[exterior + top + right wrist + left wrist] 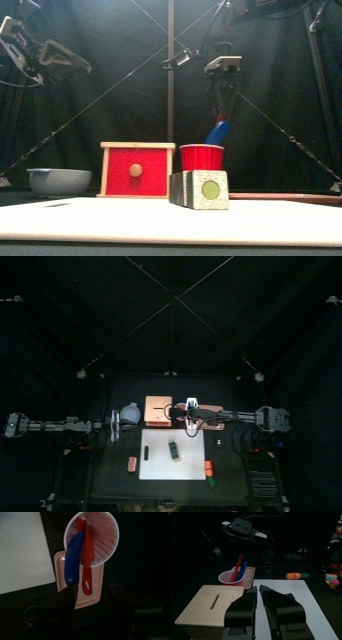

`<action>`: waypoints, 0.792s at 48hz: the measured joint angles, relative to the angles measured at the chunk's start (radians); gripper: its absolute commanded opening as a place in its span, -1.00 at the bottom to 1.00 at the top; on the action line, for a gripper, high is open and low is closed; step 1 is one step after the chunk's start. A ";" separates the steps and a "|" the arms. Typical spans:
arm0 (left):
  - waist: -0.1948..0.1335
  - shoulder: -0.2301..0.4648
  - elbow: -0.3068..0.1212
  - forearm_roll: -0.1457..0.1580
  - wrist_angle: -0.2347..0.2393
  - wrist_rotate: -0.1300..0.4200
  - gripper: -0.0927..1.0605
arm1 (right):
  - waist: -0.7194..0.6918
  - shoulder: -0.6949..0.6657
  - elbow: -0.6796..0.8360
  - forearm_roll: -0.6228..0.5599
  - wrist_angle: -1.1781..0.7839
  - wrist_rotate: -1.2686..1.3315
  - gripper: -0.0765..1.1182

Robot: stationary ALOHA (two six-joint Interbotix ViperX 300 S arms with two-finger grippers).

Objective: Place sushi on board then cut the sushi with the knife then place the pieces on the plate
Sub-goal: Pick knife at handle with right hand

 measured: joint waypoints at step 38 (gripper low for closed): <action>0.006 0.002 0.017 0.002 0.000 0.000 0.11 | -0.021 0.158 -0.133 0.012 0.117 -0.138 0.45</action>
